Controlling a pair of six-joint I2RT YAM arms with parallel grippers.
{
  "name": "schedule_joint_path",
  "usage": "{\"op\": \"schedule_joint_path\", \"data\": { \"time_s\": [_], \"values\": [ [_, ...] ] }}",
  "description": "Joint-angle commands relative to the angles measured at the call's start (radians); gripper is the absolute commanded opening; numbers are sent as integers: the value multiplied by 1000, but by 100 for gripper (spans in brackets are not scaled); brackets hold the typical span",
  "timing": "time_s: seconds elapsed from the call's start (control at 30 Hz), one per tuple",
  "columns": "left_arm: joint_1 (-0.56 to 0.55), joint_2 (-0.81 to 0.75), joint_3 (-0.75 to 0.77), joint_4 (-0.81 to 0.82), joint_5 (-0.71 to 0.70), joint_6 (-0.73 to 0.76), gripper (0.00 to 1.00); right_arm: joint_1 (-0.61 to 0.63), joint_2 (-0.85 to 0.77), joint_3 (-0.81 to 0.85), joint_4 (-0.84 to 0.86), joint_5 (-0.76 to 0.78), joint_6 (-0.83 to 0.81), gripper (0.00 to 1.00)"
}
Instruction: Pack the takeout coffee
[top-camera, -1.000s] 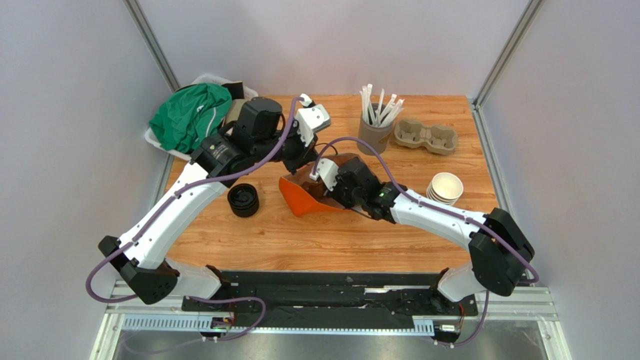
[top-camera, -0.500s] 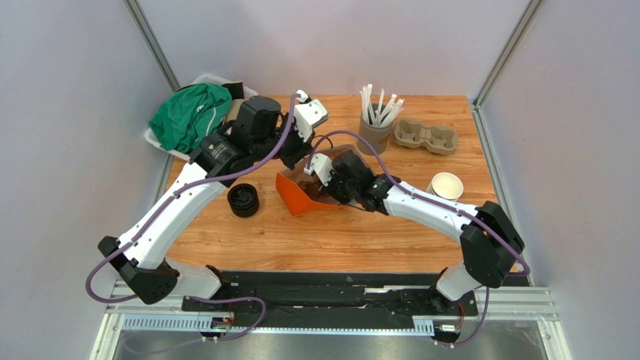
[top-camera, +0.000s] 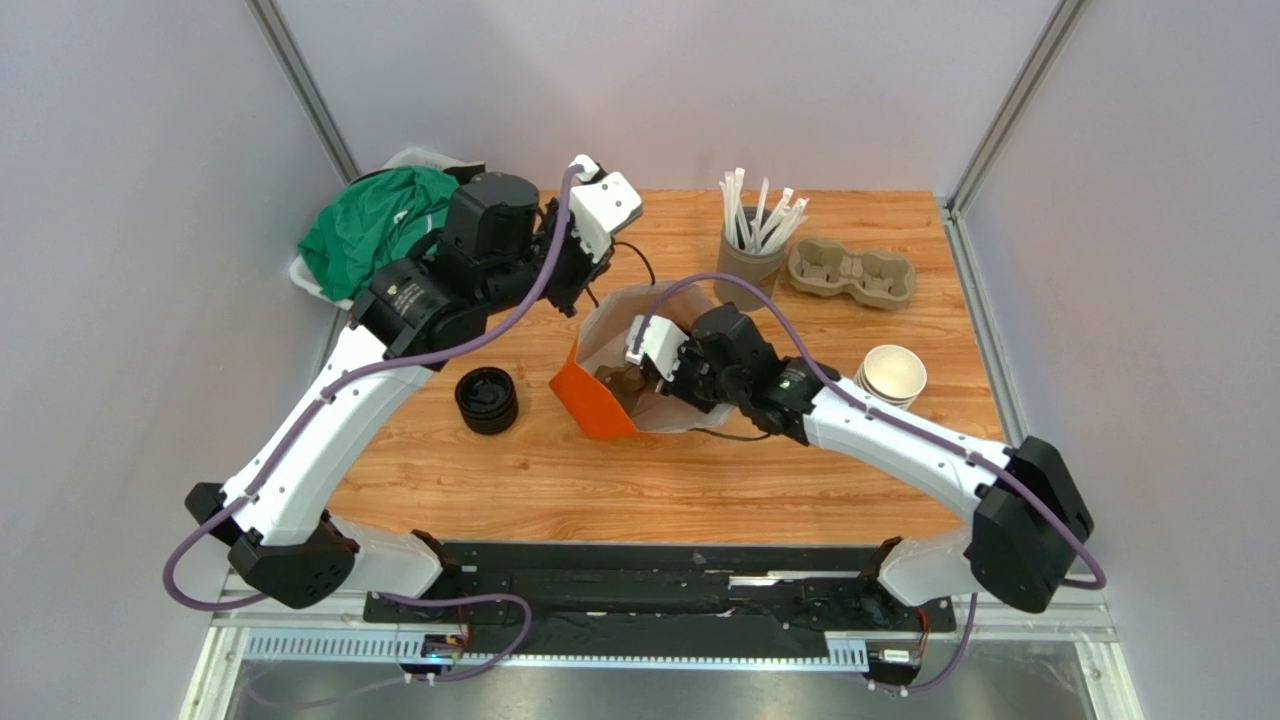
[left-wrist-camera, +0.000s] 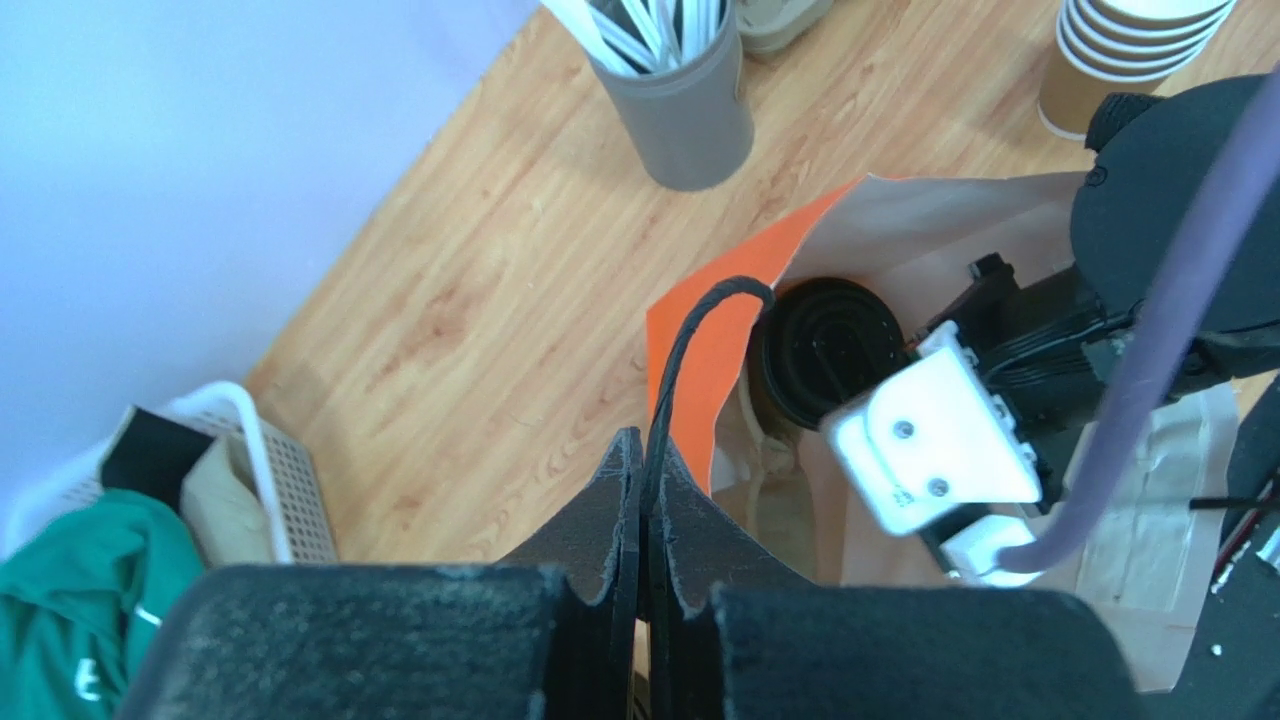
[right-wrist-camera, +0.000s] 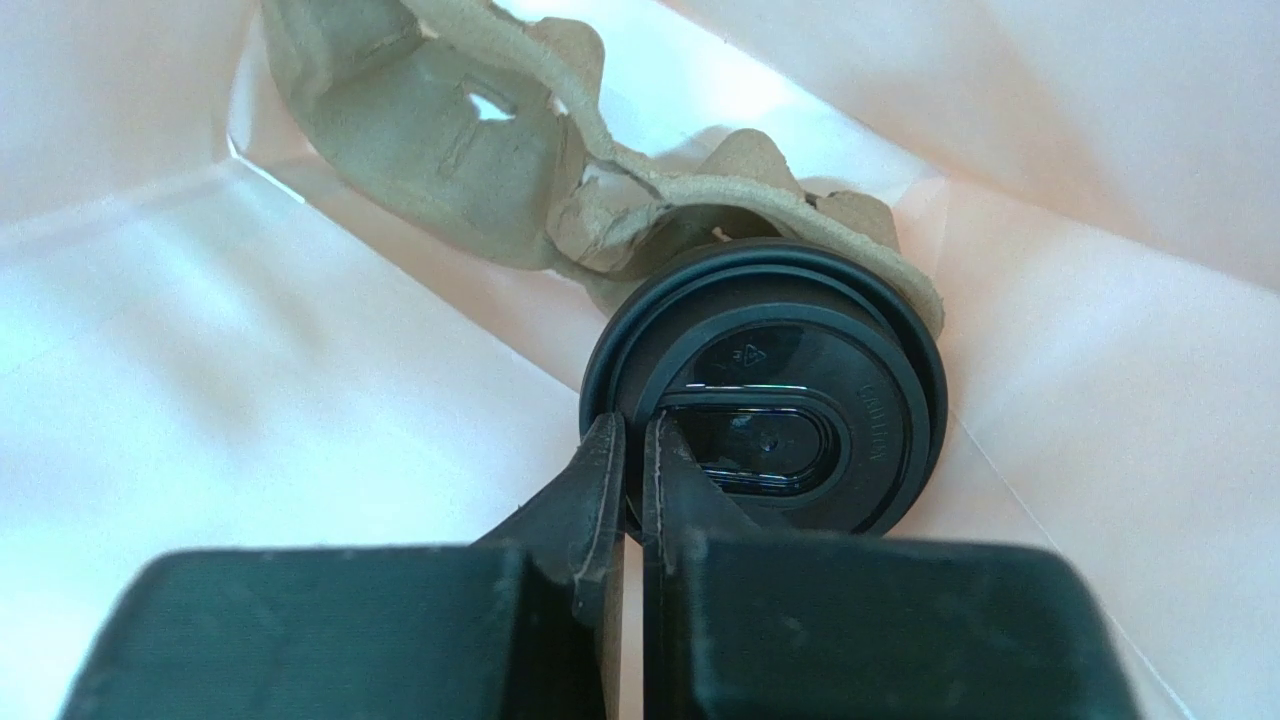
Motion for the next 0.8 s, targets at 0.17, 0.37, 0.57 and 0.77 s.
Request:
{"op": "schedule_joint_path", "data": {
  "time_s": [0.17,0.37,0.57,0.77],
  "values": [
    [-16,-3,112,-93,191,108,0,13,16,-48,120,101,-143,0],
    [-100,-22,78,-156,99,249,0,44,27,-154,341,246,-212,0],
    [-194,-42,29,-176,12,299,0,55,49,-156,407,275,-232,0],
    [-200,-48,-10,-164,4,290,0,61,52,-200,464,316,-249,0]
  ]
}}
